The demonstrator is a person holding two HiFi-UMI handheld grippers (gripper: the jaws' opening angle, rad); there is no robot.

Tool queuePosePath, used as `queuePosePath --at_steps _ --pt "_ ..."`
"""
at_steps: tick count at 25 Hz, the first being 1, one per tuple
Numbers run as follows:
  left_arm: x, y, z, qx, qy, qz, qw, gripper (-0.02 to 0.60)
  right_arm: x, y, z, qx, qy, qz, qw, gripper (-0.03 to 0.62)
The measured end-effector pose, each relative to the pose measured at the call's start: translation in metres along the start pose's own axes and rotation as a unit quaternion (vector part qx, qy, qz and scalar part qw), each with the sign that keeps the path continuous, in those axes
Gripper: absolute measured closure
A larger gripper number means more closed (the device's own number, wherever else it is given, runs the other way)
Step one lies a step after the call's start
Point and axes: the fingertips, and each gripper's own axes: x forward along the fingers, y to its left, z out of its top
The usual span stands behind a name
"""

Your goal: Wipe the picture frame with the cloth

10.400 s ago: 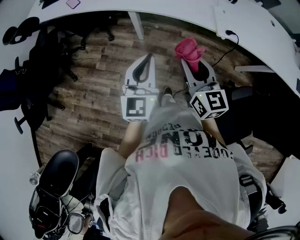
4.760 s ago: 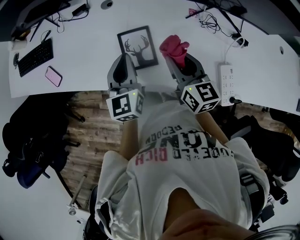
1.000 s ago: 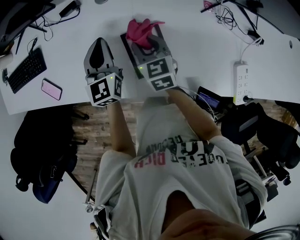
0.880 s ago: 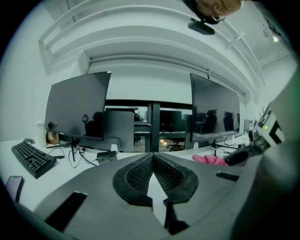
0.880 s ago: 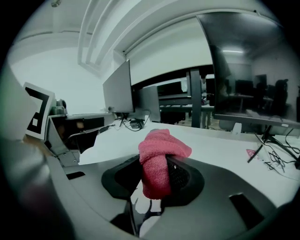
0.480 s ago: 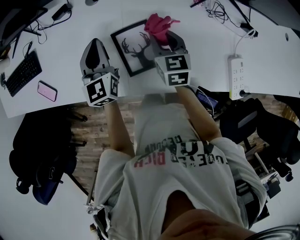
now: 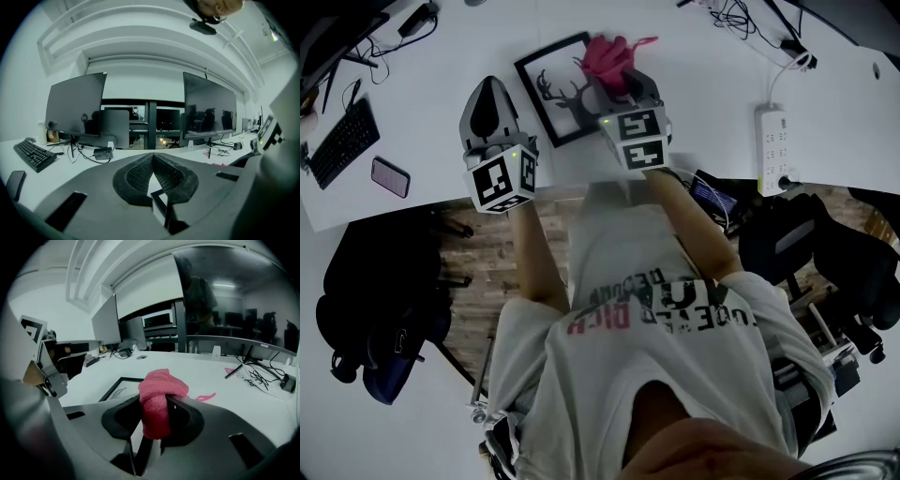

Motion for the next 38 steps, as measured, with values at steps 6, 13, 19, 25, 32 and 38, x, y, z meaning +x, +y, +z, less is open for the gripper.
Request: queuePosePath --at_steps 6,13,19,25,32,38 --pt "-0.002 0.006 -0.001 -0.001 0.001 0.009 1.0000 0.584 0.007 0.003 -0.008 -0.022 0.008 0.000 1.000 0.479" --pt "-0.005 0.009 -0.001 -0.003 -0.001 0.012 0.9999 0.584 0.007 0.004 -0.008 -0.030 0.016 -0.012 0.999 0.479" --pt "-0.007 0.014 -0.002 -0.005 -0.001 0.014 0.9999 0.584 0.009 0.012 -0.008 -0.036 0.017 -0.010 0.999 0.479" --pt "-0.009 0.020 -0.002 -0.007 -0.003 0.016 0.9998 0.584 0.013 0.027 -0.014 -0.040 0.026 -0.001 0.999 0.479" --pt "-0.013 0.026 -0.005 -0.011 -0.001 0.015 0.9998 0.584 0.016 0.032 -0.012 -0.041 0.028 -0.005 0.999 0.479" --pt "-0.013 0.029 -0.006 -0.013 -0.002 0.011 0.9999 0.584 0.018 0.045 -0.012 -0.037 0.029 0.008 0.999 0.479"
